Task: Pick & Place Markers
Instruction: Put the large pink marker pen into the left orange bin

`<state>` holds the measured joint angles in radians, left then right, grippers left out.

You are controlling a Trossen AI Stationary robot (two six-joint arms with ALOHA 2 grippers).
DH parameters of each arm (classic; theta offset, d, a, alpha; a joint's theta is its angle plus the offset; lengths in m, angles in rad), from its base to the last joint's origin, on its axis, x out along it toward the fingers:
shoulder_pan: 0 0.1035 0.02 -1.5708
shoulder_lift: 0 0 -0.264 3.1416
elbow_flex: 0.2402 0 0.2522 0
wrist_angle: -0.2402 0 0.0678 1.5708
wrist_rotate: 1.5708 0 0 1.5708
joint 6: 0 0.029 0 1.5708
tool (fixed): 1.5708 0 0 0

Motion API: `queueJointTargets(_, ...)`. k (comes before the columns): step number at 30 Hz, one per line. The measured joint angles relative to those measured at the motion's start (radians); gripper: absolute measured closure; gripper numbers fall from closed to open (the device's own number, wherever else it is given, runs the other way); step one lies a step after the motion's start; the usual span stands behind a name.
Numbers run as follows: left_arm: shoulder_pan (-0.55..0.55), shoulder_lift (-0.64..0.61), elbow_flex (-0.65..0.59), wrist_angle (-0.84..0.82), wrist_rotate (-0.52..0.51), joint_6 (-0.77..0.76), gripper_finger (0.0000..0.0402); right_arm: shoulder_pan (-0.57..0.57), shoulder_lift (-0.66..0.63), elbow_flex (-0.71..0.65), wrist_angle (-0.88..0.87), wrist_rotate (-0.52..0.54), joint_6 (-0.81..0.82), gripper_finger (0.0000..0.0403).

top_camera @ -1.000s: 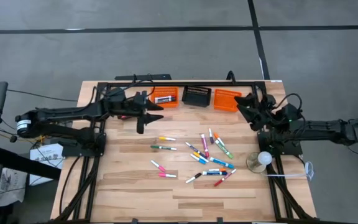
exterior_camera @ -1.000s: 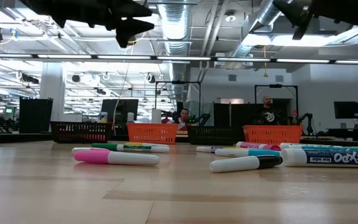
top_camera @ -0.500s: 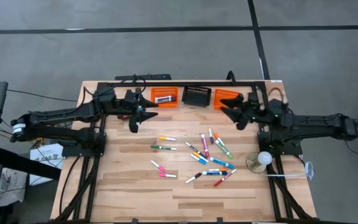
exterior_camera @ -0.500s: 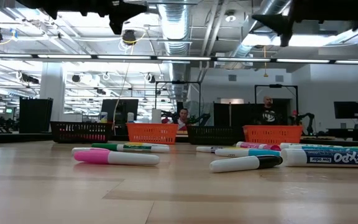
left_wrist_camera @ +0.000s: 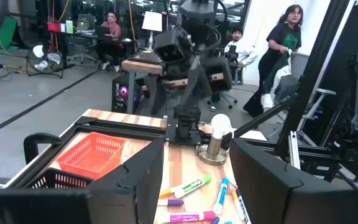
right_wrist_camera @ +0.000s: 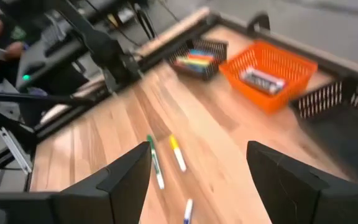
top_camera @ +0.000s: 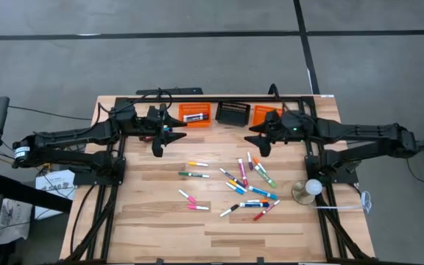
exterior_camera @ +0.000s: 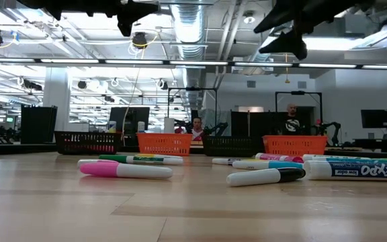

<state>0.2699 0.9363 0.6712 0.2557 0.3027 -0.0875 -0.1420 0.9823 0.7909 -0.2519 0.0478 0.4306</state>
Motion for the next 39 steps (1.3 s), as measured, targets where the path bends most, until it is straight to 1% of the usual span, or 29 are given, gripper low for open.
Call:
queueJointTargets(8, 0.0, 0.0, 0.0, -0.001, 0.0, 0.002, 0.0217, 0.038, 0.129, 0.047, -0.041, -0.059, 0.022, 0.0148)
queueJointTargets(10, 0.0, 0.0, 0.0, -0.002, 0.0, 0.004, 0.0217, 0.046, 0.161, 0.067, -0.085, -0.061, 0.015, 0.0148)
queueJointTargets(14, 0.0, 0.0, 0.0, -0.011, 0.007, 0.053, 0.0217, 0.06, 0.234, 0.115, -0.231, -0.06, -0.02, 0.0148)
queueJointTargets(16, 0.001, 0.0, 0.0, -0.012, 0.052, 0.062, 0.0217, 0.064, 0.268, 0.137, -0.269, -0.06, -0.047, 0.0148)
queueJointTargets(20, 0.0, 0.0, 0.0, -0.013, 0.16, 0.079, 0.0217, 0.077, 0.325, 0.173, -0.3, -0.065, -0.149, 0.0148)
queueJointTargets(22, 0.001, 0.0, 0.0, -0.016, 0.192, 0.077, 0.0217, 0.085, 0.348, 0.192, -0.322, -0.066, -0.219, 0.0148)
queueJointTargets(27, 0.0, 0.0, 0.0, -0.046, 0.239, 0.063, 0.0217, 0.089, 0.402, 0.267, -0.443, -0.067, -0.402, 0.0148)
queueJointTargets(32, 0.0, 0.0, 0.0, -0.062, 0.242, 0.053, 0.0217, 0.088, 0.435, 0.333, -0.569, -0.063, -0.501, 0.0148)
queueJointTargets(36, 0.006, -0.01, 0.0, -0.083, 0.286, 0.053, 0.0217, 0.096, 0.446, 0.352, -0.588, -0.062, -0.58, 0.0148)
queueJointTargets(39, 0.014, -0.046, 0.0, -0.084, 0.336, 0.051, 0.0217, 0.107, 0.446, 0.352, -0.592, -0.051, -0.678, 0.0148)
